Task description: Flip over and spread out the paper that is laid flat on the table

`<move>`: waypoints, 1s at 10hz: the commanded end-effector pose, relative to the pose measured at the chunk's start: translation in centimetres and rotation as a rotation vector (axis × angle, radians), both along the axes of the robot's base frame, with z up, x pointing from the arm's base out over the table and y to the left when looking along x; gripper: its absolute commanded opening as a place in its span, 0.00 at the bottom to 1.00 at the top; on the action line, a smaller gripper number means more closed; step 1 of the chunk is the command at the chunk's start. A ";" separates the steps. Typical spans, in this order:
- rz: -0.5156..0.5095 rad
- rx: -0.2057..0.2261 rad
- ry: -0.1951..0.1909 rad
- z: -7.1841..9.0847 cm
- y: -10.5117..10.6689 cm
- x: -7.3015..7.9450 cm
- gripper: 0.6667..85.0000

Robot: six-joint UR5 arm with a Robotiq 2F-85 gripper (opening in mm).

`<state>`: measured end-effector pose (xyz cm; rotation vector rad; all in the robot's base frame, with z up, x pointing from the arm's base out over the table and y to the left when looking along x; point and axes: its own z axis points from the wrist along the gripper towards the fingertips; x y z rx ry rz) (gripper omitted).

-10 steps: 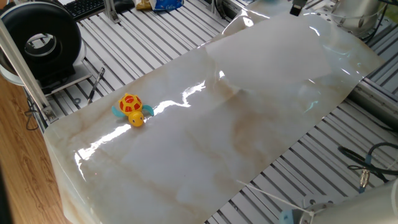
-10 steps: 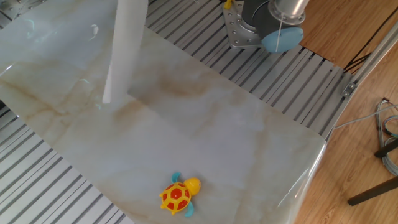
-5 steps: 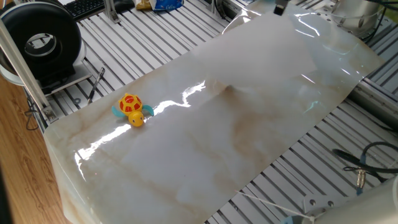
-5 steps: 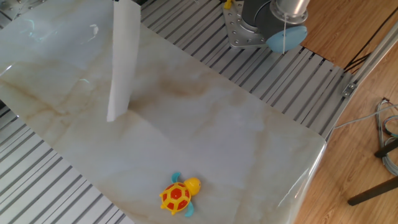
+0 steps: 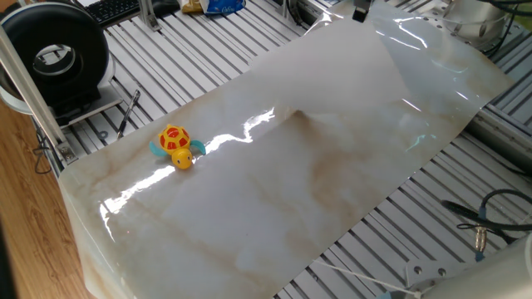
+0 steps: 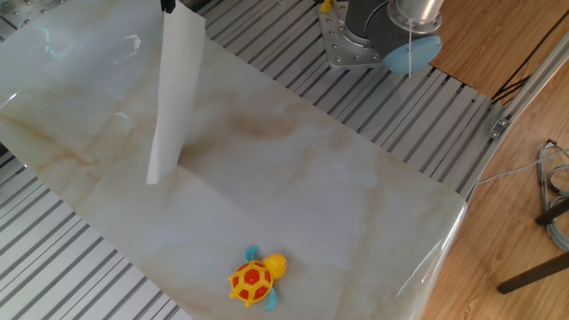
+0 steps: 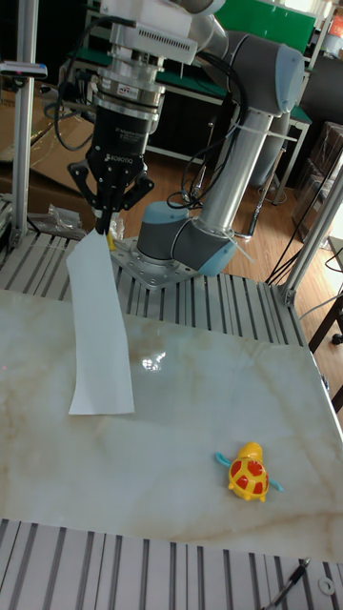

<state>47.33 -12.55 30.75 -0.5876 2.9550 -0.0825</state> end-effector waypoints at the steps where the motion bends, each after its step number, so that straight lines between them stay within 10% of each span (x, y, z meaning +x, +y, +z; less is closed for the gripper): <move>1: 0.001 0.003 -0.015 0.1 0.3 0.6 0.01; 10: -0.002 -0.010 -0.042 -2.0 -0.1 2.7 0.01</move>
